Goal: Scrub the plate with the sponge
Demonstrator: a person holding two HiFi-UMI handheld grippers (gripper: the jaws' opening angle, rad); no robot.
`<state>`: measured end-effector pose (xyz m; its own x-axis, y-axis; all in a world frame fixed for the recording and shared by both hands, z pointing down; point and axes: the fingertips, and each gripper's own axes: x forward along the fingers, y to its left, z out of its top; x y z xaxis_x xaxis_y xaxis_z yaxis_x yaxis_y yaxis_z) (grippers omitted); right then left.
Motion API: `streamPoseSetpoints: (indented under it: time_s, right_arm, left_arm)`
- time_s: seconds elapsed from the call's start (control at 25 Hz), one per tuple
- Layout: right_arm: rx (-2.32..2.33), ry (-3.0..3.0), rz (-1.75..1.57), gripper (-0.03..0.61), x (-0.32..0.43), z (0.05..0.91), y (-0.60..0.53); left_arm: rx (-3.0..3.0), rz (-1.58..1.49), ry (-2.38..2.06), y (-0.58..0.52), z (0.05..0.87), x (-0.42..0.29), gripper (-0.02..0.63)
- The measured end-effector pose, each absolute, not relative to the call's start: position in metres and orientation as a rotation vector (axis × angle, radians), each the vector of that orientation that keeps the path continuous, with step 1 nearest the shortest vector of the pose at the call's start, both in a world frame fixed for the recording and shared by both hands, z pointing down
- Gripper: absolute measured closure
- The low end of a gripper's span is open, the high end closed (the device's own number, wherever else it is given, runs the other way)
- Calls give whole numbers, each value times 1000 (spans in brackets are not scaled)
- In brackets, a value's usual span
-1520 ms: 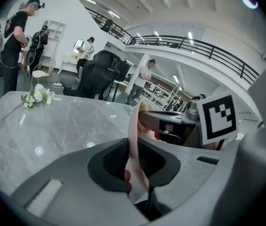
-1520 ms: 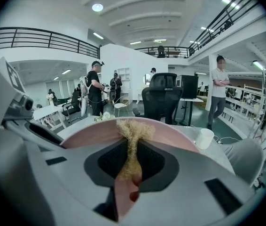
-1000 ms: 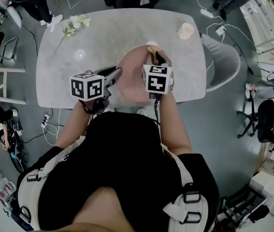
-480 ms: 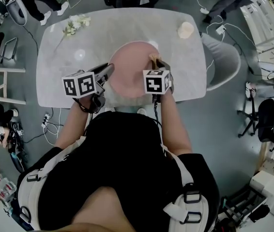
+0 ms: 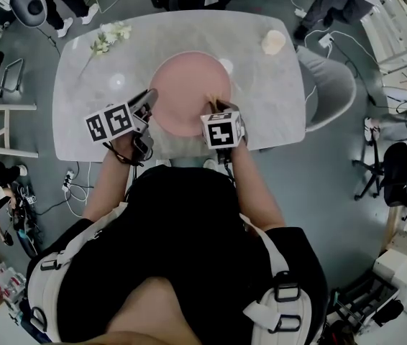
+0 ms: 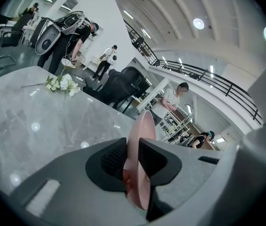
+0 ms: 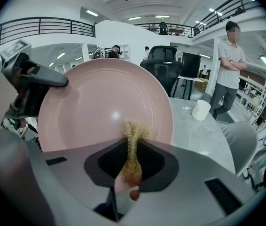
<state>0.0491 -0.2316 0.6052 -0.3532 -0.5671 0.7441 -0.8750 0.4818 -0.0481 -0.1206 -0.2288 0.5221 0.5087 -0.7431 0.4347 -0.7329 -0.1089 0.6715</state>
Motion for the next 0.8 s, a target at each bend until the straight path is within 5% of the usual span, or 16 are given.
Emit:
streamPoseSetpoints:
  time_s: [0.8]
  right_arm:
    - [905, -2263, 720, 517, -36, 570, -200]
  left_arm:
    - [1850, -8, -1187, -232, 529, -103, 545]
